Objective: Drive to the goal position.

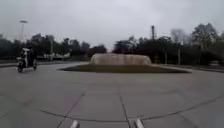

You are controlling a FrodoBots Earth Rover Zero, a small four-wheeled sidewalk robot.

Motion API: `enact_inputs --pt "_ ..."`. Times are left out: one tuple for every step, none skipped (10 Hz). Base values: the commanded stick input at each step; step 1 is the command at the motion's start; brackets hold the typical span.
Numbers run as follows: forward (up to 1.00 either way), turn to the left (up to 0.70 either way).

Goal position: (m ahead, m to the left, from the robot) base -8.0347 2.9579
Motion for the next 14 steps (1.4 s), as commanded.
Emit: enact_inputs --pt "0.00 0.00" --pt "0.00 0.00" --pt "0.55 0.00" --pt "1.00 0.00" --pt "1.00 0.00" --pt "1.00 0.00" --pt "1.00 0.00" --pt "1.00 0.00" --pt "1.00 0.00" --pt "1.00 0.00" --pt "0.73 0.00" --pt "0.17 0.00" --pt "0.00 0.00" --pt "0.00 0.00"
